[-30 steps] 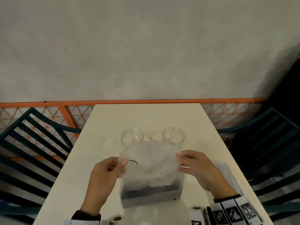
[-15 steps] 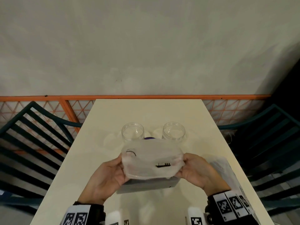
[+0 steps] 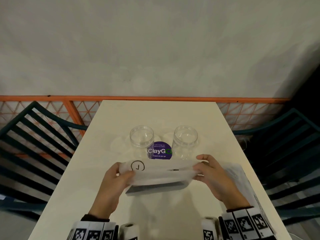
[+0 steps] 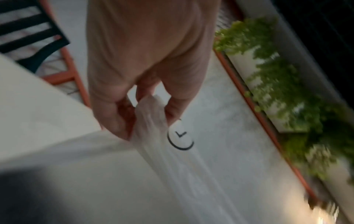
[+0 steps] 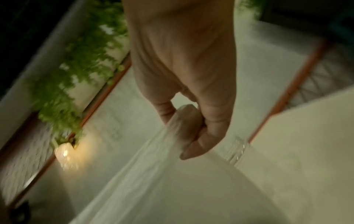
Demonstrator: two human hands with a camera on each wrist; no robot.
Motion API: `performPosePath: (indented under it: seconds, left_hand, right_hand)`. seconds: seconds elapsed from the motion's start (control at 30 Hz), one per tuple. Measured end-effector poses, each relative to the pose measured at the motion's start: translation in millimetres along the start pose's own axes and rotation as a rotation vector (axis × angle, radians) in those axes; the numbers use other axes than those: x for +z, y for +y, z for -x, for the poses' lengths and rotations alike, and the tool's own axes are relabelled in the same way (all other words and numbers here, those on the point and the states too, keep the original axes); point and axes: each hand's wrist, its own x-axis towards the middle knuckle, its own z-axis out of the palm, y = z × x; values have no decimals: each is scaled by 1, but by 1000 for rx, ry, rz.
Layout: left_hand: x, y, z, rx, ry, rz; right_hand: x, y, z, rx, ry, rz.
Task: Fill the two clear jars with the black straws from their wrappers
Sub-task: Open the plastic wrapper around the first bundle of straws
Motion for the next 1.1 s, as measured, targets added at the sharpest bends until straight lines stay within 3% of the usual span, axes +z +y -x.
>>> performPosePath:
  seconds: [0.1, 0.17, 0.3, 0.4, 0.57, 0.7, 0.87, 0.93, 1.0, 1.1]
  left_hand:
    - [-7, -4, -1, 154, 188, -347]
    - [-9, -5, 2, 227, 251, -435]
    - [-12, -5, 3, 211, 184, -407]
    - [-15, -3, 3, 94, 0, -214]
    - [-13, -8, 2, -253, -230, 127]
    - [-15, -6, -1, -496, -257, 494]
    - [-8, -6, -1, -571, -266, 599]
    - [-4, -9, 2, -473, -267, 466]
    - [1, -10, 9, -278, -249, 148]
    - [5, -17, 10, -65, -88, -389]
  right_hand:
    - [-3, -3, -2, -98, 125, 208]
    - [-6, -3, -3, -145, 184, 334]
    - [-6, -2, 1, -160, 150, 356]
    - [-5, -4, 3, -55, 6, 144]
    - [-7, -3, 4, 248, -194, -200]
    - [-10, -3, 5, 510, -203, -346]
    - [-3, 2, 6, 575, -111, -444]
    - [-6, 6, 6, 542, -114, -438]
    - [-10, 11, 5, 461, -93, -346]
    - [-9, 17, 4, 219, 50, 73]
